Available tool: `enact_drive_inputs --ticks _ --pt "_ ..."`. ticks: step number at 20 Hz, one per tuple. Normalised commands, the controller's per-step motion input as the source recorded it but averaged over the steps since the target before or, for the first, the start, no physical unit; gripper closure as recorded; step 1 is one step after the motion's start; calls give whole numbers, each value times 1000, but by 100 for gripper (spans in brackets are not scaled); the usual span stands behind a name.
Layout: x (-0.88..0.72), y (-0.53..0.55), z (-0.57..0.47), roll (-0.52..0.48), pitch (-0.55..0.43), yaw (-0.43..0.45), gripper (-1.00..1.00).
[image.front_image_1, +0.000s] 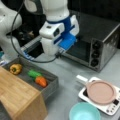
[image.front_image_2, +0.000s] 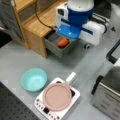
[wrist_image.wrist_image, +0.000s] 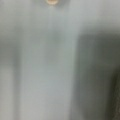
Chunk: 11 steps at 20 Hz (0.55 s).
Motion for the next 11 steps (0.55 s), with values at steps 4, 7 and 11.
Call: enact_drive_inputs --ticks 4,7,11 --pt "305 8 129 15 204 108 -100" --pt "285 -19 132 -6 207 95 -100" --pt "248 -30 121 -9 196 102 -100"
